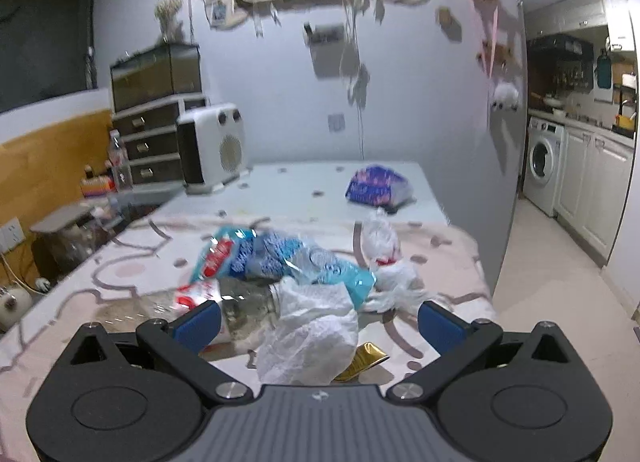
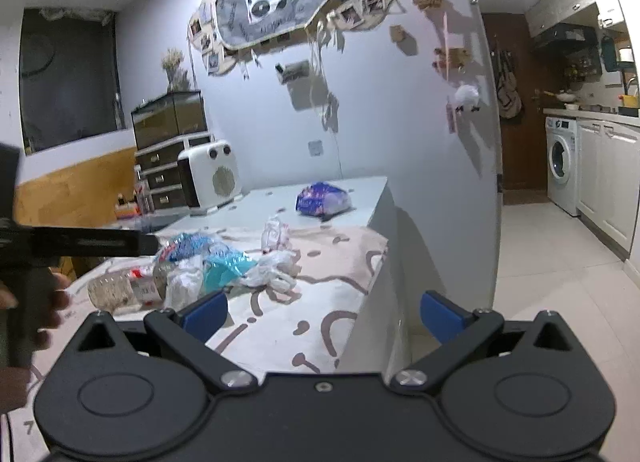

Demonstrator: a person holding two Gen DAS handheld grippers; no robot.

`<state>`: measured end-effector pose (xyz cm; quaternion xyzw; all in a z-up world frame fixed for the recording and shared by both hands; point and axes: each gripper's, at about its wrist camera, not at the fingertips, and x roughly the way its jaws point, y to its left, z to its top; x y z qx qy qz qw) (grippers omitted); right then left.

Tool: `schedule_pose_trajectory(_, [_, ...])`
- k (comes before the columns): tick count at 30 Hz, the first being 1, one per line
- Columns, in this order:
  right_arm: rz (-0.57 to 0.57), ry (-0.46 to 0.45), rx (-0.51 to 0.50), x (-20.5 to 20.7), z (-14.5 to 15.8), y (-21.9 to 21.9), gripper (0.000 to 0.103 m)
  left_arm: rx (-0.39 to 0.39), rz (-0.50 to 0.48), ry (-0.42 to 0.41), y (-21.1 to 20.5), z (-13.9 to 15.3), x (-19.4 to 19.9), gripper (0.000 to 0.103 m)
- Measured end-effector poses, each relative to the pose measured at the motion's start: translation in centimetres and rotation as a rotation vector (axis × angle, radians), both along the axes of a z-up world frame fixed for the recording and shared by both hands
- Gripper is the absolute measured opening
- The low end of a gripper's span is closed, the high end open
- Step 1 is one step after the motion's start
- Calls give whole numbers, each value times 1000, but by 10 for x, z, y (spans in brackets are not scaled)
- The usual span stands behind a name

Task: Collect trash
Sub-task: 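Grasp the white tissue with the left tool while the right tool approaches the gold wrapper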

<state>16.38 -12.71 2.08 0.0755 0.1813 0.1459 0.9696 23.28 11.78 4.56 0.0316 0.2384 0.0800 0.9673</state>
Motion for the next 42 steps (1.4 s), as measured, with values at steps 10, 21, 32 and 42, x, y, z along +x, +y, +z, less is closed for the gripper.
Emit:
schedule_pose_trajectory(10, [52,79,20,55,-15,23,103,-232,100,42,46,-55,46,100])
schedule_pose_trajectory(21, [181,139,46,115,-27,80,102,-275,166,98,68,-82,62,86])
schedule_pose_trajectory(32, [210,273,132,151,-49,121,82,-204,186,123,79,-79,52,27])
schedule_pose_trajectory(42, [154,440,279,171,-67,140,63,-283,170,134,91,-75,45,13])
